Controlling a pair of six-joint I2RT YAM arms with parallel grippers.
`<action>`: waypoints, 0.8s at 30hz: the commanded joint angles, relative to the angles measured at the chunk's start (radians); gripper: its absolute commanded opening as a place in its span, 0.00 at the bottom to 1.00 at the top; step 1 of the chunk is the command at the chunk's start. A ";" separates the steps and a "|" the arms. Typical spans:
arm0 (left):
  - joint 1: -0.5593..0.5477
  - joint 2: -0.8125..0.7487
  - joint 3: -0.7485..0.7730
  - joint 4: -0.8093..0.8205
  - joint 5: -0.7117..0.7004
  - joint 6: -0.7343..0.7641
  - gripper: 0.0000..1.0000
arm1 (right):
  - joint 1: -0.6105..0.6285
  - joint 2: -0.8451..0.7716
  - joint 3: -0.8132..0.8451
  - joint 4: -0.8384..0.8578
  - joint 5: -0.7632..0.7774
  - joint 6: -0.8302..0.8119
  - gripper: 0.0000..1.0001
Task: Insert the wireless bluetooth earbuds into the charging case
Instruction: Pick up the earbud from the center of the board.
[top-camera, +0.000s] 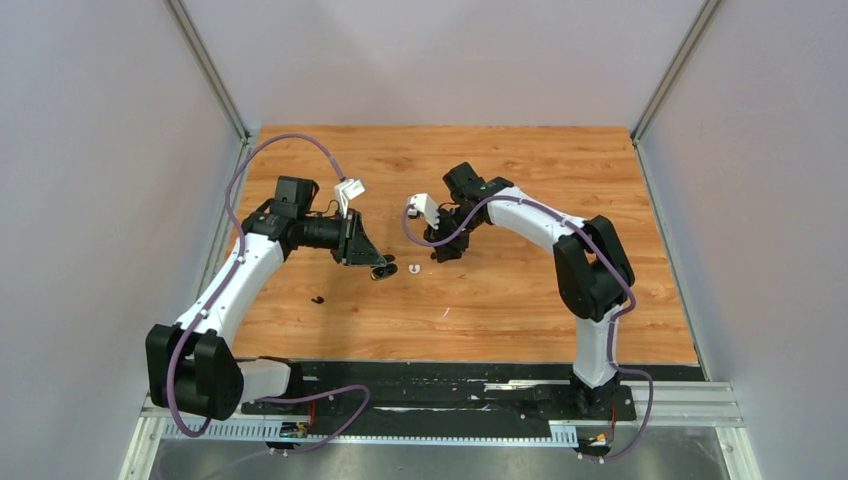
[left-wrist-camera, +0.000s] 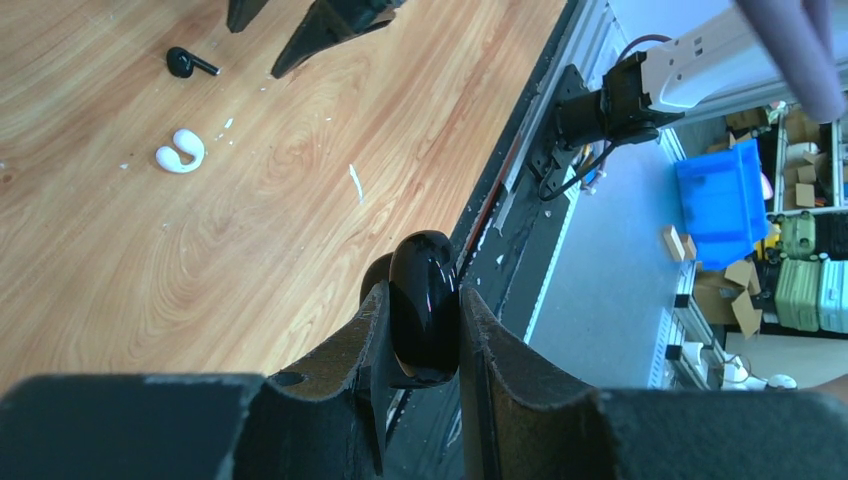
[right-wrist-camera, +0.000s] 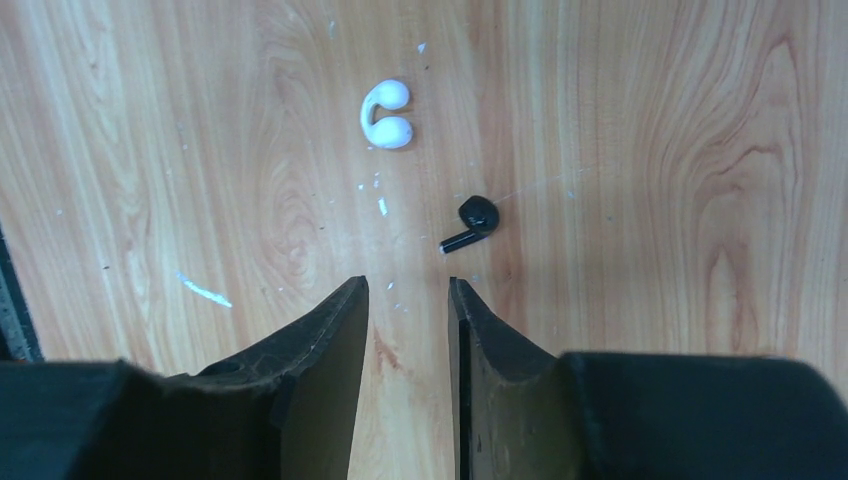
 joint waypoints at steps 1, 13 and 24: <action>0.007 -0.018 0.006 -0.003 0.021 -0.001 0.00 | 0.008 0.043 0.070 0.045 0.014 -0.030 0.35; 0.013 0.004 0.027 -0.062 0.158 0.108 0.00 | 0.011 0.081 0.076 0.083 -0.014 -0.070 0.36; 0.014 0.031 0.065 -0.195 0.192 0.325 0.00 | 0.011 0.053 0.045 0.125 -0.067 -0.102 0.36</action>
